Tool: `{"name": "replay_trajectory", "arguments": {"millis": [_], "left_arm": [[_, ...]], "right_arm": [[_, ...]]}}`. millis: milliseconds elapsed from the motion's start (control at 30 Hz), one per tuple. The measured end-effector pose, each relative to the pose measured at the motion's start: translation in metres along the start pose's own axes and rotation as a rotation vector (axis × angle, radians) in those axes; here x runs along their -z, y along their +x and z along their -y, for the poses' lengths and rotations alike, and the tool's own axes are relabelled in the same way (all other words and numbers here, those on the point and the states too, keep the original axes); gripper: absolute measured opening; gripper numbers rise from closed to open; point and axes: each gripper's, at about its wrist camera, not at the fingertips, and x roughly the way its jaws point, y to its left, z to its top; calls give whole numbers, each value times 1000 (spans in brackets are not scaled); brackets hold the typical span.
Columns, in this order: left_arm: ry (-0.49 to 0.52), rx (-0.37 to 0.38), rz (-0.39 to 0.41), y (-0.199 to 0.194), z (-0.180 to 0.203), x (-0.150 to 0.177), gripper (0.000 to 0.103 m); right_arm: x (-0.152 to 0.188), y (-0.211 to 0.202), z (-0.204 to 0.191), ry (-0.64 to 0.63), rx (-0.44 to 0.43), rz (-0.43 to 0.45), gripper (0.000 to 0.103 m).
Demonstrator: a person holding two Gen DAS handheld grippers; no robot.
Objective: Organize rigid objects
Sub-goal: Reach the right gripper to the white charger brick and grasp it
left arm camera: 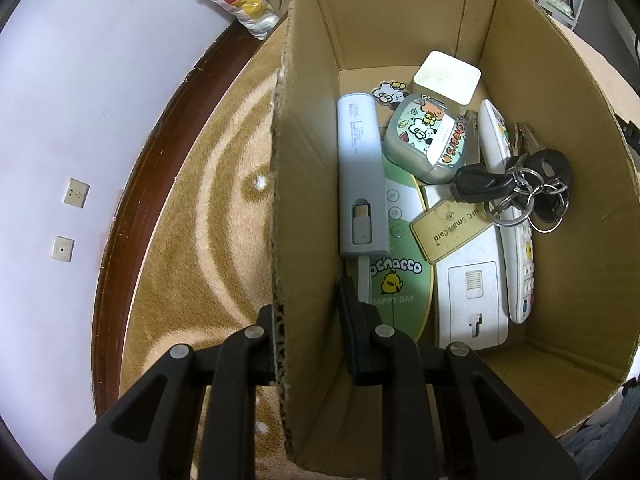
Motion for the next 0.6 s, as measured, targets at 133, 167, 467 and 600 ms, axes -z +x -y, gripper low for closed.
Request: {"name": "replay_trajectory", "arguments": {"millis": [133, 167, 467, 600], "left_arm": [[0, 0, 1, 0, 0, 0, 20], [0, 0, 2, 0, 1, 0, 20], [-2, 1, 2, -1, 1, 1, 20], [-2, 2, 1, -1, 0, 1, 20]], "right_arm": [[-8, -22, -9, -21, -20, 61, 16], [-13, -26, -9, -5, -72, 54, 15], [-14, -31, -36, -81, -108, 13, 12], [-3, -29, -39, -103, -103, -24, 54]]}}
